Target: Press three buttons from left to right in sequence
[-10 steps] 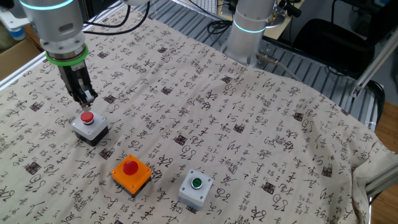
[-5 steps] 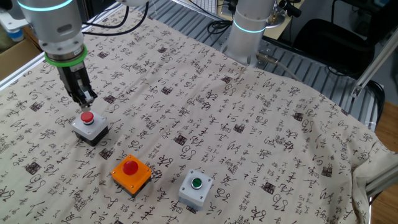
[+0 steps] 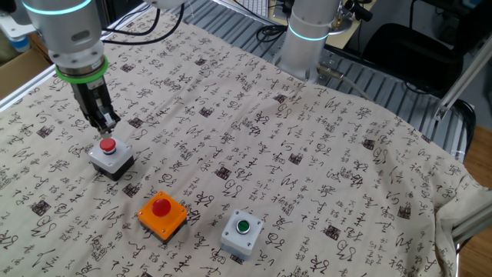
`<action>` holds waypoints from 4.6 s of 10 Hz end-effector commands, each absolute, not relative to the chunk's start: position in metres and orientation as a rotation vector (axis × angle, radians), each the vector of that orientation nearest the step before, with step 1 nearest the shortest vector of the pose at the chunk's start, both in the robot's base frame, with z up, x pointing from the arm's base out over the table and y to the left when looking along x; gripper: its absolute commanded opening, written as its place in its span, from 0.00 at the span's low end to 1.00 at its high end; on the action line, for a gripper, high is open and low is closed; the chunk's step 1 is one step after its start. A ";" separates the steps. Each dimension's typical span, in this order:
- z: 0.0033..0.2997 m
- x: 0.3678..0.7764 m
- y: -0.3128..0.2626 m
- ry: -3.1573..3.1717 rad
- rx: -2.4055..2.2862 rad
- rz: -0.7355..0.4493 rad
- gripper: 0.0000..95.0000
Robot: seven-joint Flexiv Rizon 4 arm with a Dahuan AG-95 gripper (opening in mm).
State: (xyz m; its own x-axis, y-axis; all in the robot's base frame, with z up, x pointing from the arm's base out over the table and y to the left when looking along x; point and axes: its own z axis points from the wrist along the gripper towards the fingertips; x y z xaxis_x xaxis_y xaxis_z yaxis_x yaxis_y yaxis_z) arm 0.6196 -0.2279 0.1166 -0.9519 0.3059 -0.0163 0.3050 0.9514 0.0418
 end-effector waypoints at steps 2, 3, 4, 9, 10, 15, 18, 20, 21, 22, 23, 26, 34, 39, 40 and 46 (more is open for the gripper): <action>0.116 0.621 -0.229 3.078 0.485 0.071 0.00; 0.115 0.621 -0.229 3.076 0.483 0.064 0.00; 0.115 0.622 -0.229 3.078 0.485 0.072 0.00; 0.111 0.623 -0.228 3.078 0.496 0.065 0.00; 0.110 0.624 -0.227 3.078 0.497 0.064 0.00; 0.101 0.627 -0.227 3.075 0.495 0.056 0.00; 0.100 0.627 -0.228 3.074 0.494 0.057 0.00; 0.100 0.627 -0.228 3.074 0.495 0.053 0.00; 0.100 0.627 -0.228 3.074 0.496 0.054 0.00; 0.100 0.627 -0.228 3.075 0.495 0.056 0.00; 0.100 0.627 -0.228 3.074 0.496 0.056 0.00; 0.100 0.627 -0.228 3.074 0.497 0.058 0.00; 0.086 0.629 -0.229 3.066 0.526 0.134 0.00; 0.082 0.630 -0.232 3.064 0.514 0.117 0.00; 0.088 0.630 -0.233 3.063 0.518 0.121 0.00; 0.123 0.623 -0.231 3.078 0.524 0.089 0.00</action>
